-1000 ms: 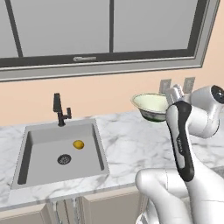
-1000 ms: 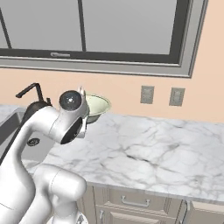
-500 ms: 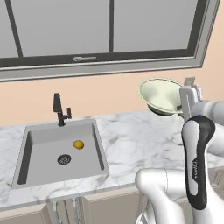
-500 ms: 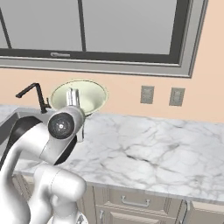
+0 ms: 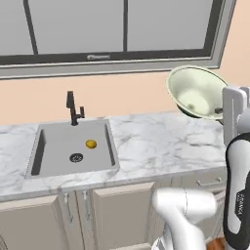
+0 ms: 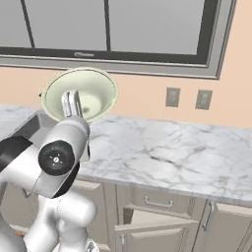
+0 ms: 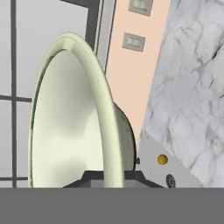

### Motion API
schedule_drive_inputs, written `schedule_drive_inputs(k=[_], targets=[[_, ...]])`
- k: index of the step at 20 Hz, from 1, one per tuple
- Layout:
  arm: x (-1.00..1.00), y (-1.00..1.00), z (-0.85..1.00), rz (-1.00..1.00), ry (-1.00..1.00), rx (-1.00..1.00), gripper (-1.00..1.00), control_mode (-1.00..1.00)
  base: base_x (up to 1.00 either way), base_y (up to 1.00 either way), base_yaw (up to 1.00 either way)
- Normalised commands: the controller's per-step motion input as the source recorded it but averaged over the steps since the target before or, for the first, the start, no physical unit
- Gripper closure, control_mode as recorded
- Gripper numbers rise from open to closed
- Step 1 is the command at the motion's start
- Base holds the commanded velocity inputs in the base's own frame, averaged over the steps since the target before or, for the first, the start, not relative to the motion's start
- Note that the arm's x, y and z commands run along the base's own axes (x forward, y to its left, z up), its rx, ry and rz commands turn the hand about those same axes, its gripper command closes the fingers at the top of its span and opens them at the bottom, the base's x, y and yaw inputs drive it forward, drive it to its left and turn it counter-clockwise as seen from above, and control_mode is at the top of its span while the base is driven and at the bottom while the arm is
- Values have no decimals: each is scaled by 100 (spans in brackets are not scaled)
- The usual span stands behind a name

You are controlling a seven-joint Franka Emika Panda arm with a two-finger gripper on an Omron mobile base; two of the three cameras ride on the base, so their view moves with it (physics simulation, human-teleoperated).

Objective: Clear the mugs and bowl far away from the sink.

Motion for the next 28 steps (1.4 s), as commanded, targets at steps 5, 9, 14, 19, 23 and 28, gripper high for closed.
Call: schedule_drive_inputs(k=[5, 9, 14, 19, 23, 28], targets=[[0, 0, 0, 0, 0, 0, 100, 100, -35, 66, 77], [0, 0, 0, 0, 0, 0, 100, 100, 0, 4, 100], [0, 0, 0, 0, 0, 0, 100, 100, 0, 0, 100], [0, 0, 0, 0, 0, 0, 100, 100, 0, 0, 100], [0, 0, 0, 0, 0, 0, 100, 100, 0, 0, 100], [0, 0, 0, 0, 0, 0, 100, 100, 0, 0, 100]])
